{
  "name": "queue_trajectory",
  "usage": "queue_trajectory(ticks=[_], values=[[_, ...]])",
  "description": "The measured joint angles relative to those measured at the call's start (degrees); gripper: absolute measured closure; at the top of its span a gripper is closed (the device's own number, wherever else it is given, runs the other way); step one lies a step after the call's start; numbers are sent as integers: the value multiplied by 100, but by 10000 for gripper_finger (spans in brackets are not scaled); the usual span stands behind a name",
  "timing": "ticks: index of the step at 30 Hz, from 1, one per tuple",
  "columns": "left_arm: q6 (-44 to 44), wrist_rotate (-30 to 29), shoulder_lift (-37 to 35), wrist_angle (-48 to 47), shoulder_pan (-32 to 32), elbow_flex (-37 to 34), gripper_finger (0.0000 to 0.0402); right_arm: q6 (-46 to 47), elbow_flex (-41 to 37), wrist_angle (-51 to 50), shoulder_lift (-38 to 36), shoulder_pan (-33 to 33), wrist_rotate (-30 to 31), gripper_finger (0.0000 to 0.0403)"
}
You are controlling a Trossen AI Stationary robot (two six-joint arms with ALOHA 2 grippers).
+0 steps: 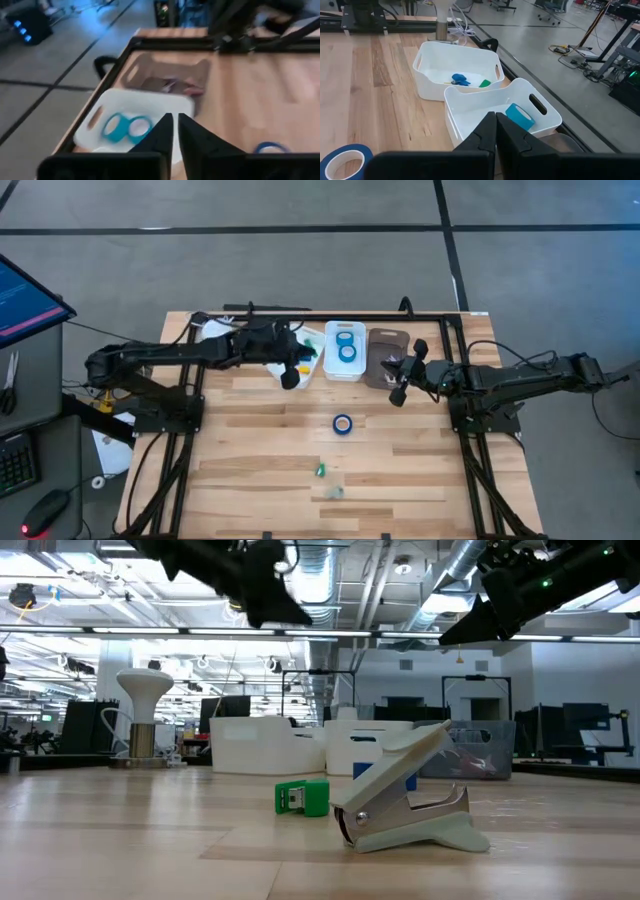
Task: Pick and place Stapler, Stapler remover, tape
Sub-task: Put the blue tape into the right white bin
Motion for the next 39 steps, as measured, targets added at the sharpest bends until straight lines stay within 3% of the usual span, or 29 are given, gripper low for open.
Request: queue_trajectory(ticks=[8,12,16,22,31,39], values=[[-13,-2,-335,142,-622,-6,393,219,0,22,1,7,-12,403],[17,-4,-545,121,-879,-124,394,1080,0,-9,2,7,-42,403],[123,-253,-905,152,-1044,-356,398,1629,0,-242,6,-9,-724,403],[124,-612,-1613,148,-1069,-839,398,2352,23,-374,236,46,-853,372],[107,-716,-2375,161,-1069,-1513,398,3361,890,-343,1924,270,-1096,287],[106,-715,-2537,173,-1054,-1816,398,4549,2105,-1445,3638,691,-1221,280]])
